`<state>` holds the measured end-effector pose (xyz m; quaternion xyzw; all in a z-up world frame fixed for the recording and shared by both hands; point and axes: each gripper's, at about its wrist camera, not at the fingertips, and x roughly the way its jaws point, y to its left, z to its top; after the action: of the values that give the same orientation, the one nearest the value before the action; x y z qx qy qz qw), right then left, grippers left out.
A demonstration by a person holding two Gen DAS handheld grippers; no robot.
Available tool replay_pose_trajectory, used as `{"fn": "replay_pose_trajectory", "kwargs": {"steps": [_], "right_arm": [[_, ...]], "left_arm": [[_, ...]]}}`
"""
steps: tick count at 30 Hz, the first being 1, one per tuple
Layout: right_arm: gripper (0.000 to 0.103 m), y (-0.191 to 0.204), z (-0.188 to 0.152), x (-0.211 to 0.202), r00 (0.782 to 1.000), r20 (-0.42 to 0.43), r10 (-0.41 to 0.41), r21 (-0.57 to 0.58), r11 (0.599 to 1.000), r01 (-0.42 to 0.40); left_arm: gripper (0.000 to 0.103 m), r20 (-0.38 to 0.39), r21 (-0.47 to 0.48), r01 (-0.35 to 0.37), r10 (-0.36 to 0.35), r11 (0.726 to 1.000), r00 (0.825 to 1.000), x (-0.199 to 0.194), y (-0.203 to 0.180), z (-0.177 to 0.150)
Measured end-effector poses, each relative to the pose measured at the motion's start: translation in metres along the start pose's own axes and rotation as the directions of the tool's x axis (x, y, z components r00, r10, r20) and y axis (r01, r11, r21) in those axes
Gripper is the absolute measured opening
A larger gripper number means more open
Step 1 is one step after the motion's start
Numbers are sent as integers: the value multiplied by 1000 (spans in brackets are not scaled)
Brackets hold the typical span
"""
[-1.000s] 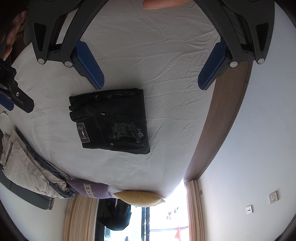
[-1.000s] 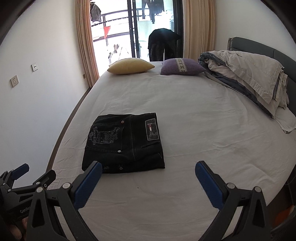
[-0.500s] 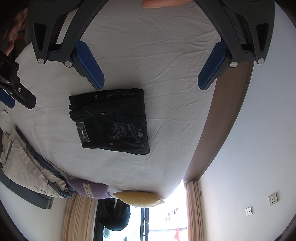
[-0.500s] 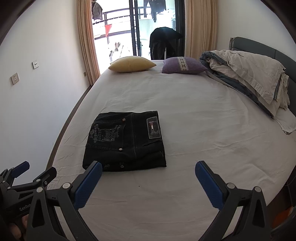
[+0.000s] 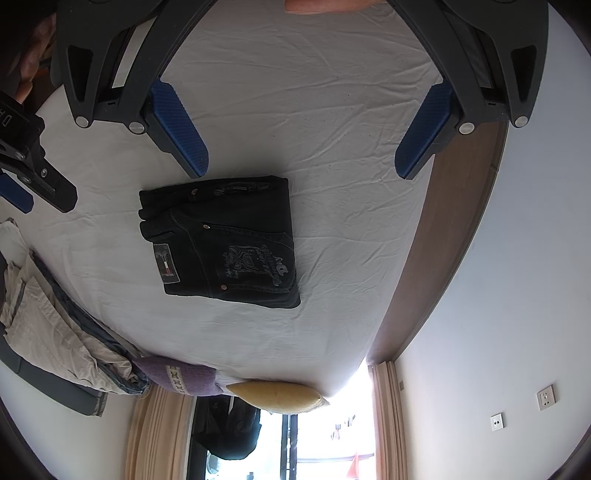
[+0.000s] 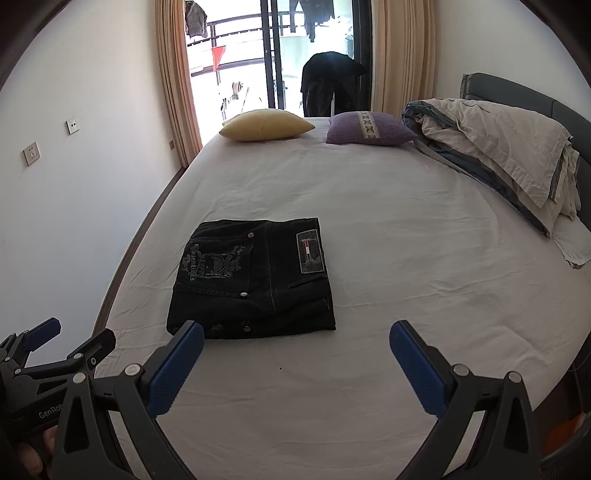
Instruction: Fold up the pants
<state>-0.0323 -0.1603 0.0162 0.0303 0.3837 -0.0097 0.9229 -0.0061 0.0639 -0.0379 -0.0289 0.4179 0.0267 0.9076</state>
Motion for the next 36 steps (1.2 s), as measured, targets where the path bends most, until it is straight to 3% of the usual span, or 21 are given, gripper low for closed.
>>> {"fn": "replay_pose_trajectory", "kwargs": {"steps": [36], "right_arm": [[103,-2,-8,5,1000,-14,7,-4,1000,-7]], "left_arm": [[103,1,-3,1,-1,1000,1000,-1,-9,-6]]}}
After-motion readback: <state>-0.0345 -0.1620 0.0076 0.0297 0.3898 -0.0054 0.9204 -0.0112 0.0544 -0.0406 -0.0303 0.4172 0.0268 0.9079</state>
